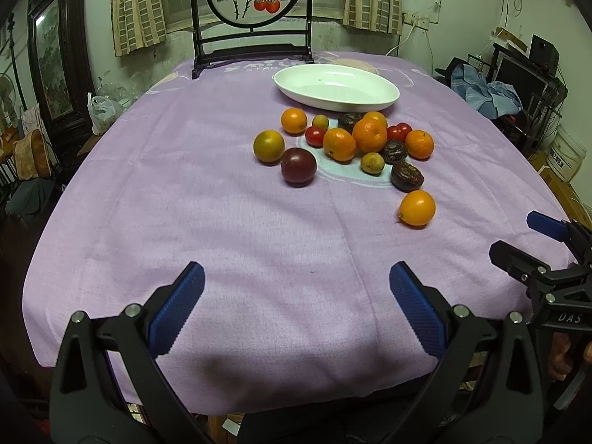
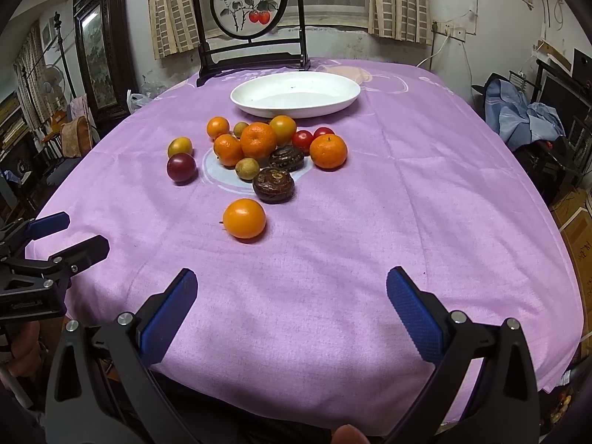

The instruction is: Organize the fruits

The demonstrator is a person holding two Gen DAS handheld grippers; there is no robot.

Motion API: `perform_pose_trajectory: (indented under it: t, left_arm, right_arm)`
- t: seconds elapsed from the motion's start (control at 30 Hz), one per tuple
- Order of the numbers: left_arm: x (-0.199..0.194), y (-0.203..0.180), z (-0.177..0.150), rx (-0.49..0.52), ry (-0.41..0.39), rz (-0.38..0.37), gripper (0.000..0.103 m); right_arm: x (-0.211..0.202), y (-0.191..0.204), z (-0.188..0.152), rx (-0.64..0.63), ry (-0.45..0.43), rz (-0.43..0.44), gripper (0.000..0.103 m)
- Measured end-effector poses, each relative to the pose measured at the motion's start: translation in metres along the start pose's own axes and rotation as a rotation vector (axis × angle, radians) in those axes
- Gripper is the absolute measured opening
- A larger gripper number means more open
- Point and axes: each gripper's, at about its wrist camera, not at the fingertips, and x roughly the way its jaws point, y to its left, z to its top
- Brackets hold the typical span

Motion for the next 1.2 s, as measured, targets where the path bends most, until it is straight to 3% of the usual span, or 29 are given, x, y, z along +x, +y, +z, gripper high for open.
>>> perform_pose_trajectory:
  t: [0.43,0.73,0.93,1.03,1.1,1.17,1.2]
  left_arm:
    - [0.012,-0.002,-0.001,0.016,0.017,-0.004,0.101]
    - [0.036,0.009,0.003,0.015,0.035,0.004,0.101]
    - [0.051,0.027,0.008,-0.016,0.049,0.01,0.101]
    - [0.055,0.034,0.01,-0.023,0.042,-0.002,0.101]
    - [0.058,0.039,0.012,-0.025,0.036,-0.005,0.101]
    - [0.061,0.044,0.014,-0.031,0.038,-0.008,0.101]
    - [0.062,0.046,0.016,-0.034,0.041,-0.009,0.101]
  right_arm:
    - [0.007,-0.003,0.001,0.01,-0.033,0.027,0.102]
    - [0.024,0.004,0.004,-0.015,-0.061,0.112,0.102]
    - [0.053,0.02,0.013,-0.043,0.01,0.16,0.102]
    - [0.06,0.022,0.019,-0.034,0.004,0.181,0.101]
    - [0.063,0.026,0.024,-0.051,-0.01,0.163,0.095]
    - [0.069,0.032,0.028,-0.083,0.003,0.143,0.076]
    - [0.072,0.032,0.028,-0.087,0.012,0.145,0.074]
